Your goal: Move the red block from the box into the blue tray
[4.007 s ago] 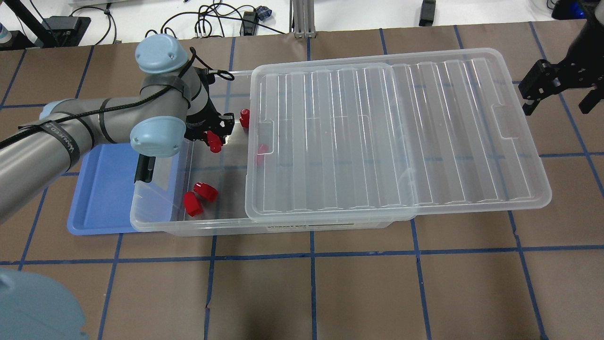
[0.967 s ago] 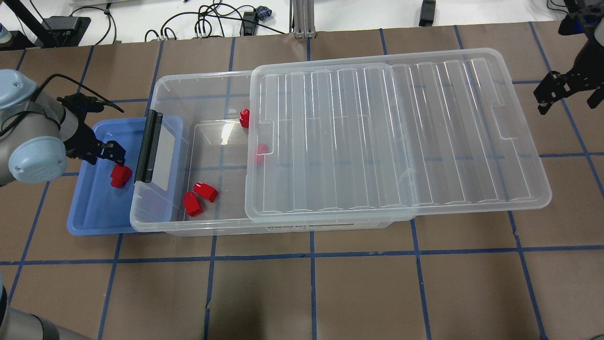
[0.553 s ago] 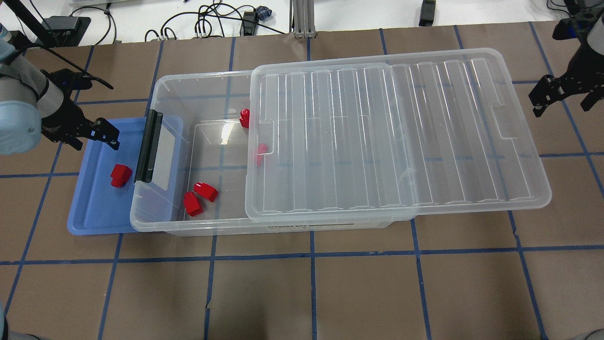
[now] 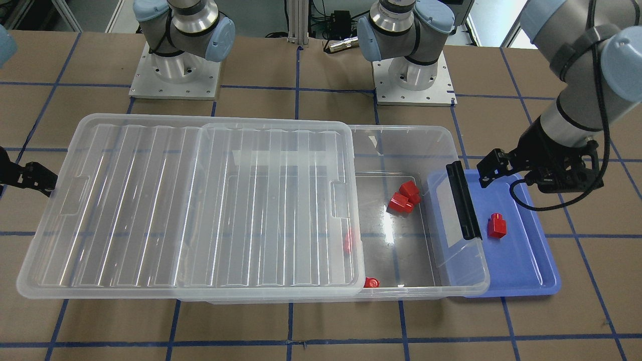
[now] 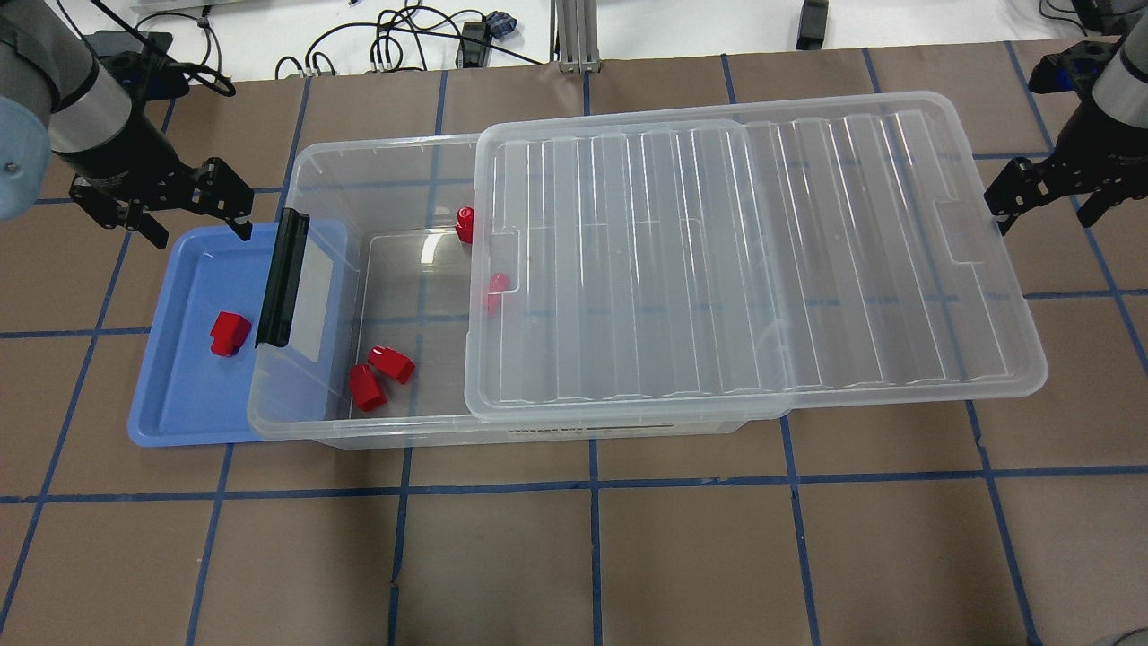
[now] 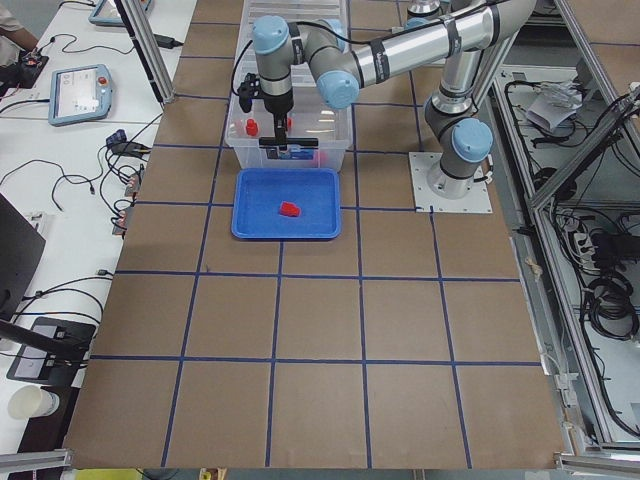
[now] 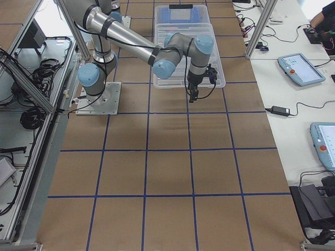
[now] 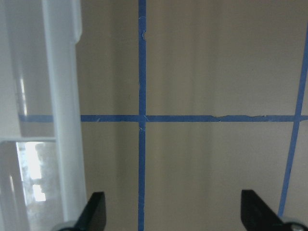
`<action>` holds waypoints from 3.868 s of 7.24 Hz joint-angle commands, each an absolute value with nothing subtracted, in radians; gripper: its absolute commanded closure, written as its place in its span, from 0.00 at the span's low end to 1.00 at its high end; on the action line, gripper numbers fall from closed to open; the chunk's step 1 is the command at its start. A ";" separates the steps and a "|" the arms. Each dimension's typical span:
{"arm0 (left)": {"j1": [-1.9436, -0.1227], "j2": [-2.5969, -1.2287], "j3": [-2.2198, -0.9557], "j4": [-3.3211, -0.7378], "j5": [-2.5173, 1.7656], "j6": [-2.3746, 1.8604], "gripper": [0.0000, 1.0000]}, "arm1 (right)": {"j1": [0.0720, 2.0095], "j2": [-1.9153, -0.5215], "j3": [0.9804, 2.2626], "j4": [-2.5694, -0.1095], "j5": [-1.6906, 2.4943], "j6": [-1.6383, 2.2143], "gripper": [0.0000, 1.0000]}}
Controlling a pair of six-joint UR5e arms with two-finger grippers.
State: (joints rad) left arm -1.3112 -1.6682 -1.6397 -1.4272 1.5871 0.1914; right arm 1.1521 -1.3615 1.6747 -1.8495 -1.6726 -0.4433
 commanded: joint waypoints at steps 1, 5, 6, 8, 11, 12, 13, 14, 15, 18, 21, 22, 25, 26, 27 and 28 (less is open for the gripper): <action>-1.455 -1.628 -1.573 -1.535 1.585 0.032 0.00 | 1.185 -1.368 1.675 -1.847 -1.646 -0.434 0.00; -1.536 -1.635 -1.422 -1.702 1.574 0.018 0.00 | 1.291 -1.368 1.675 -1.847 -1.628 -0.251 0.00; -1.536 -1.640 -1.419 -1.703 1.571 0.034 0.00 | 1.323 -1.367 1.675 -1.847 -1.628 -0.204 0.00; -1.532 -1.640 -1.414 -1.703 1.571 0.034 0.00 | 1.371 -1.365 1.675 -1.852 -1.608 -0.116 0.00; -1.543 -1.634 -1.422 -1.706 1.571 0.038 0.00 | 1.439 -1.362 1.677 -1.848 -1.606 -0.025 0.00; -1.536 -1.632 -1.413 -1.704 1.571 0.117 0.00 | 1.460 -1.362 1.677 -1.848 -1.606 -0.008 0.00; -1.534 -1.631 -1.407 -1.704 1.571 0.136 0.00 | 1.469 -1.362 1.677 -1.851 -1.606 -0.008 0.00; -1.532 -1.629 -1.413 -1.706 1.574 0.135 0.00 | 1.474 -1.362 1.677 -1.848 -1.602 0.001 0.00; -1.535 -1.626 -1.422 -1.704 1.574 0.129 0.00 | 1.491 -1.362 1.677 -1.848 -1.586 0.033 0.00; -1.536 -1.638 -1.407 -1.703 1.571 0.127 0.00 | 1.497 -1.362 1.663 -1.853 -1.588 0.037 0.00; -1.536 -1.637 -1.407 -1.703 1.571 0.127 0.00 | 1.491 -1.431 1.574 -1.679 -1.591 0.038 0.00; -1.536 -1.635 -1.407 -1.703 1.569 0.126 0.00 | 1.493 -1.463 1.530 -1.558 -1.582 0.099 0.00; -1.534 -1.628 -1.407 -1.703 1.571 0.126 0.00 | 1.512 -1.528 1.497 -1.451 -1.577 0.118 0.00; -1.534 -1.629 -1.407 -1.703 1.571 0.126 0.00 | 1.529 -1.534 1.506 -1.433 -1.578 0.129 0.00; -1.534 -1.628 -1.407 -1.701 1.571 0.126 0.00 | 1.532 -1.534 1.505 -1.430 -1.578 0.127 0.00; -1.534 -1.628 -1.407 -1.700 1.569 0.126 0.00 | 1.532 -1.534 1.506 -1.430 -1.575 0.127 0.00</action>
State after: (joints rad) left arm -1.5341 -1.6281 -1.4067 -1.7013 1.5704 0.1258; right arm 1.5291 -1.5321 1.5050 -1.4337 -1.5775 0.1264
